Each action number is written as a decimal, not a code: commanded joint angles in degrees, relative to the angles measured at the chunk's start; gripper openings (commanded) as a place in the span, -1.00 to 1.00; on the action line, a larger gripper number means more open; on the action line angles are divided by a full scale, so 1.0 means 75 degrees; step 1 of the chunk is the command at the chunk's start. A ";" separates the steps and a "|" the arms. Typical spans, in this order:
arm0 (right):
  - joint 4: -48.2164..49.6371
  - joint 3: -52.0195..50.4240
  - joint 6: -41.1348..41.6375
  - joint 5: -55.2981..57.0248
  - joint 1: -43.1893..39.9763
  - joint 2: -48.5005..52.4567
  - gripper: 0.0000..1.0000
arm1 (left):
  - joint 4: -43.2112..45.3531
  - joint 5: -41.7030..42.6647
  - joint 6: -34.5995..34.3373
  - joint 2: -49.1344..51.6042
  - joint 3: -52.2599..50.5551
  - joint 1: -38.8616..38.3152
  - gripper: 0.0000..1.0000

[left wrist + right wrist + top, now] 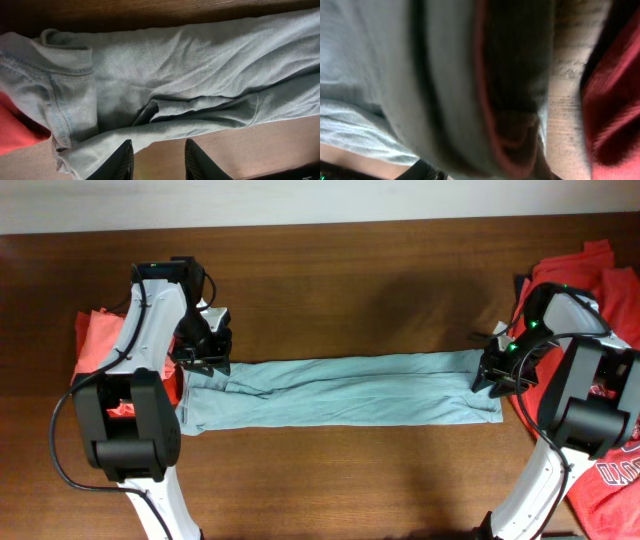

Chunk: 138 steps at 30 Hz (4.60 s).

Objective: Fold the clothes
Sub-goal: 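Grasp the right end of the folded strip with the right gripper, then fold the right end leftward toward the left gripper with the right gripper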

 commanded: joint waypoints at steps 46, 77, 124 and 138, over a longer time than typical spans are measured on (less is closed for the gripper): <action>0.0845 -0.0574 -0.0117 -0.0933 -0.0466 0.0090 -0.49 | -0.0029 -0.0023 -0.0079 -0.0256 -0.0035 -0.0020 -0.30; -0.0868 0.1603 0.1647 -0.0006 0.2815 -0.1559 -0.92 | -0.0163 -0.0023 -0.0082 -0.0256 -0.0032 -0.0020 -0.30; -0.0469 0.1489 0.2092 0.1868 0.5112 -0.0816 -0.39 | -0.0460 -0.0023 -0.0082 -0.0256 -0.0035 -0.0020 0.16; -0.0903 0.1489 0.2087 0.1996 0.4097 -0.0816 -0.39 | 0.0664 0.0131 -0.0087 -0.0256 -0.1874 -0.0020 0.31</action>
